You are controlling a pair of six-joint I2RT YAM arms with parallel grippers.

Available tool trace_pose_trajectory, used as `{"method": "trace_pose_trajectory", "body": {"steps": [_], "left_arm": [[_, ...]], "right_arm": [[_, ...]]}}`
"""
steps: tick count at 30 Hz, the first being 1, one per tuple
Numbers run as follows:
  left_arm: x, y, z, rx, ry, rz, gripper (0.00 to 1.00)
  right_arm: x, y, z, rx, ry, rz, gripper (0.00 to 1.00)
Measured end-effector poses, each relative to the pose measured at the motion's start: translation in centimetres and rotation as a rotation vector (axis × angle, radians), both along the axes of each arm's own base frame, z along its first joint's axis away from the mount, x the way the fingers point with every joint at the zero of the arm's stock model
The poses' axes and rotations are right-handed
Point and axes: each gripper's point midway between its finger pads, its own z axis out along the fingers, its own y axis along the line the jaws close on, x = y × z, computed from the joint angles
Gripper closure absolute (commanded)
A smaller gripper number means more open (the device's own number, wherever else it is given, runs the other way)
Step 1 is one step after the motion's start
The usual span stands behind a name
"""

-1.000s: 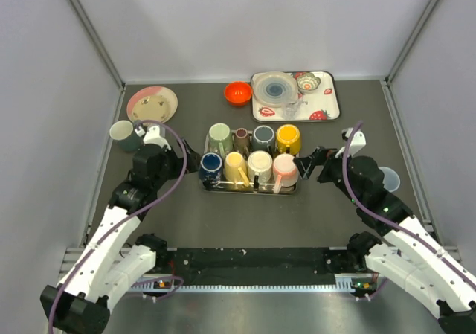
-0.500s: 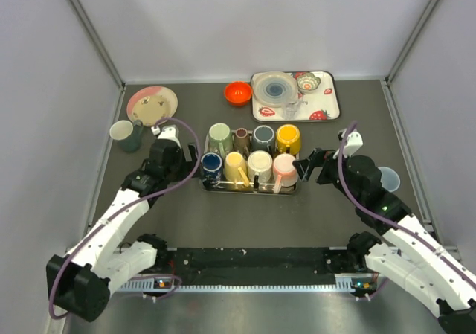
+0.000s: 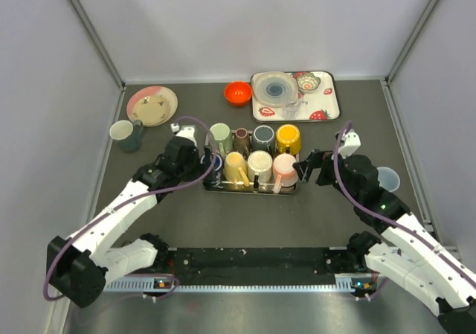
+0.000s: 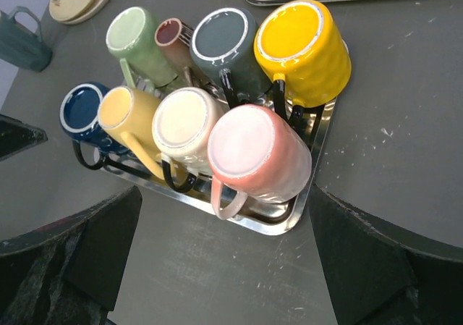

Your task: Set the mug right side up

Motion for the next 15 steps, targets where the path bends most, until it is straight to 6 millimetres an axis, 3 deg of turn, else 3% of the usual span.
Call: {"method": "trace_pose_trajectory", "body": {"steps": [6,15], "left_arm": [[-1.4,-3.2,-1.2,0.126,0.067,-0.149,0.14],[-1.6,-1.9,-4.2,0.262,0.177,-0.132,0.32]], "right_arm": [[0.3,0.2,-1.5,-0.036,0.053,0.000,0.02],[0.5,0.4,-1.5,-0.049,0.076,0.004,0.02]]}}
